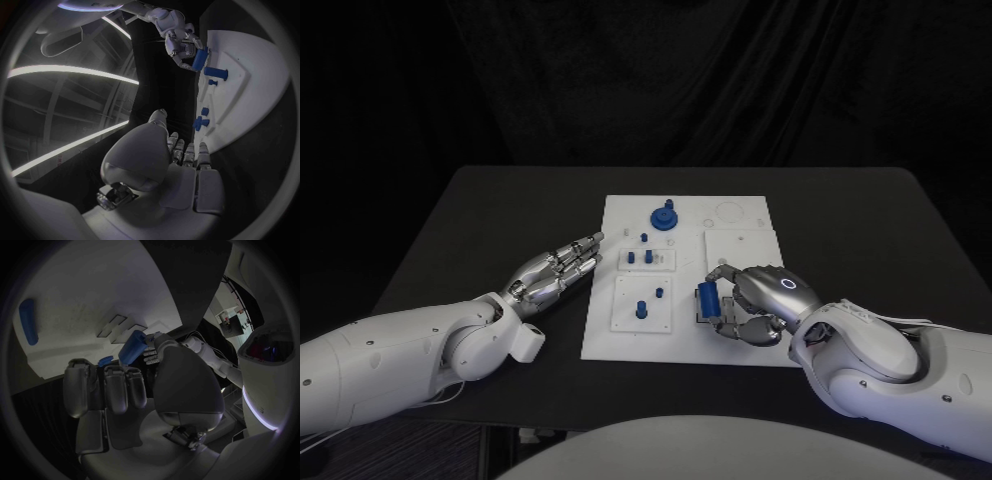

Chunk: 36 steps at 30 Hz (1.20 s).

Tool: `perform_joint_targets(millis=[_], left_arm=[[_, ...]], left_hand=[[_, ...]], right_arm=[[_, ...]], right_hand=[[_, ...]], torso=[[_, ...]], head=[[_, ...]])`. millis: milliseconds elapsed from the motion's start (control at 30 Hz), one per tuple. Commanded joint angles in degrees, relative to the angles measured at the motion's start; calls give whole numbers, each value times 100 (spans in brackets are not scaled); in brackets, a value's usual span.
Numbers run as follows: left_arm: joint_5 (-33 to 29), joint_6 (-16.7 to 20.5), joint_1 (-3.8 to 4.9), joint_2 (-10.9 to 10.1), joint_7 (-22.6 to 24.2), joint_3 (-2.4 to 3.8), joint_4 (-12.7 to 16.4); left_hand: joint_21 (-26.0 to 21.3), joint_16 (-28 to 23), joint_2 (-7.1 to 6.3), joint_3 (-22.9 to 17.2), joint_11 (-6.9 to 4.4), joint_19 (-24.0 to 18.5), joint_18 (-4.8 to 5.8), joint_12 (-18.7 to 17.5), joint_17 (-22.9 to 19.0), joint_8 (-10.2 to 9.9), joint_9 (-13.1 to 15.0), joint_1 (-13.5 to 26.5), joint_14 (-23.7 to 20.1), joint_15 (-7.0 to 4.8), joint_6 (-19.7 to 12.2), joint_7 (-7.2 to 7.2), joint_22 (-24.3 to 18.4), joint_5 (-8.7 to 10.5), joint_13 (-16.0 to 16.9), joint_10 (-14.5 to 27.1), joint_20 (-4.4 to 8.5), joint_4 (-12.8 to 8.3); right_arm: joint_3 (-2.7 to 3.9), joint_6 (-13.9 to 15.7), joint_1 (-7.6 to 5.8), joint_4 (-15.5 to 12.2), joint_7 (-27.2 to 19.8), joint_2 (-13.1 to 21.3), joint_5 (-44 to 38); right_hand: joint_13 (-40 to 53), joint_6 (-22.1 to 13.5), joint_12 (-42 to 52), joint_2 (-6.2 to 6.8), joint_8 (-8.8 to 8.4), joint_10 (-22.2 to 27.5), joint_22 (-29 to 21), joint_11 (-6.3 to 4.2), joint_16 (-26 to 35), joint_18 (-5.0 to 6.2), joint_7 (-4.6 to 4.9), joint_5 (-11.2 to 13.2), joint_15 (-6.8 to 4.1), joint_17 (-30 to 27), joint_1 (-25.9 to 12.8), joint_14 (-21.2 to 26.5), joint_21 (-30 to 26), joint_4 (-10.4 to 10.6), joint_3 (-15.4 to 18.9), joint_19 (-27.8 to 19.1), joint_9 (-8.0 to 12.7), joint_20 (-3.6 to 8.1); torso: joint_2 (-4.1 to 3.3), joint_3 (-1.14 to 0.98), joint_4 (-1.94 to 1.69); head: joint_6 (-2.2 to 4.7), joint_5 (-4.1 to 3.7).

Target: Assemble the parts on the task board

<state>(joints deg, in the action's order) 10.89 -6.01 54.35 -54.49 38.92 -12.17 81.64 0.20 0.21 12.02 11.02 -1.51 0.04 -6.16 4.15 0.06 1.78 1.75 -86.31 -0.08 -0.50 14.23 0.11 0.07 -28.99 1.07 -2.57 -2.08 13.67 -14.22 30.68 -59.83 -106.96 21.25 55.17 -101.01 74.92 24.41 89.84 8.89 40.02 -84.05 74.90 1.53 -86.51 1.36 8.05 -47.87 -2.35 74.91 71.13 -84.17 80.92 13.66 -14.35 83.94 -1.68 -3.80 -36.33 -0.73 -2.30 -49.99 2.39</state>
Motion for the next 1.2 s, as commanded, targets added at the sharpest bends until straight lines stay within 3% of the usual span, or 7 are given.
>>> perform_joint_targets(millis=[33, 600, 700, 833, 967, 1033, 1200], left_arm=[[-27, -67, -6, 12, 362, 5, 9], [-27, -84, -6, 28, 348, 5, -5], [-27, -87, -6, 30, 346, 5, -8], [-27, -91, -6, 36, 343, 5, -17], [-27, -93, -7, 41, 344, 5, -25], [-27, -94, -7, 43, 344, 5, -28], [-27, -100, -8, 50, 343, 5, -32]], left_hand=[[-19, -21, 0, -26, 58, -3, -51, 16, -6, 2, 6, -56, 8, 41, 3, 56, -4, -8, 4, -4, -56, -7], [-18, -21, -1, -30, 69, -3, -56, 23, -6, 2, 6, -52, 8, 43, 2, 62, -3, -6, 6, -10, -62, -8], [-18, -21, -1, -30, 69, -3, -56, 23, -6, 2, 6, -52, 8, 43, 2, 62, -3, -6, 6, -10, -62, -8], [-18, -21, -1, -30, 69, -3, -56, 23, -6, 2, 6, -52, 8, 43, 2, 62, -3, -6, 6, -10, -62, -8], [-18, -21, 0, -32, 75, -3, -59, 25, -6, 2, 6, -50, 8, 44, 1, 65, -3, -7, 6, -12, -66, -10], [-18, -21, 1, -34, 76, -3, -59, 22, -6, 1, 6, -50, 8, 45, -2, 66, -3, -8, 5, -11, -67, -10], [-18, -21, 1, -34, 76, -3, -59, 22, -6, 1, 6, -50, 8, 45, -2, 66, -3, -8, 5, -11, -67, -10]], right_arm=[[2, -316, 9, 13, 96, -18, 32], [2, -599, 9, 138, 289, -125, 53], [2, -628, 9, 150, 338, -132, 53], [2, -710, 9, 165, 410, -138, 53], [2, -761, 9, 168, 447, -140, 53], [2, -772, 9, 167, 452, -141, 53], [2, -754, 9, 163, 451, -141, 53]], right_hand=[[1508, 46, 16, -9, -38, -595, 1207, -31, -14, 92, -88, 88, -37, 883, -102, -448, -5, 288, -334, 225, -886, 33], [1417, 86, -37, -56, -298, -513, 1155, 9, 52, 130, -53, 607, -6, 769, -351, -417, -170, 276, -410, 154, -678, 4], [1337, -33, -84, -69, -453, -442, 1134, 20, 84, 145, -36, 1098, 8, 714, -373, -400, -237, 276, -376, 125, -580, -5], [1087, -299, -238, -106, -753, -222, 1090, 53, 152, 176, -2, 2251, 36, 602, -393, -365, -382, 281, -158, 65, -376, -32], [978, -491, -308, -109, -949, -132, 1071, 53, 187, 190, -8, 2800, 37, 543, -337, -347, -450, 293, 61, 40, -263, -40], [897, -896, -361, 24, -1371, -70, 1062, 29, 207, 198, -35, 3333, 25, 510, -269, -338, -490, 323, 454, 30, -163, -30], [777, -1174, -442, 350, -1638, 18, 1052, -9, 232, 206, -87, 3780, -11, 471, -284, -328, -538, 352, 890, 18, -143, -1]], torso=[[1, 0, 0], [3, 7, -9], [4, 6, -12], [3, 3, -8], [5, 4, -5], [3, 4, -5], [0, 2, -2]], head=[[-1, 0], [-1, -2], [-1, -1], [-1, 1], [-1, 5], [-1, 2], [-1, 8]])
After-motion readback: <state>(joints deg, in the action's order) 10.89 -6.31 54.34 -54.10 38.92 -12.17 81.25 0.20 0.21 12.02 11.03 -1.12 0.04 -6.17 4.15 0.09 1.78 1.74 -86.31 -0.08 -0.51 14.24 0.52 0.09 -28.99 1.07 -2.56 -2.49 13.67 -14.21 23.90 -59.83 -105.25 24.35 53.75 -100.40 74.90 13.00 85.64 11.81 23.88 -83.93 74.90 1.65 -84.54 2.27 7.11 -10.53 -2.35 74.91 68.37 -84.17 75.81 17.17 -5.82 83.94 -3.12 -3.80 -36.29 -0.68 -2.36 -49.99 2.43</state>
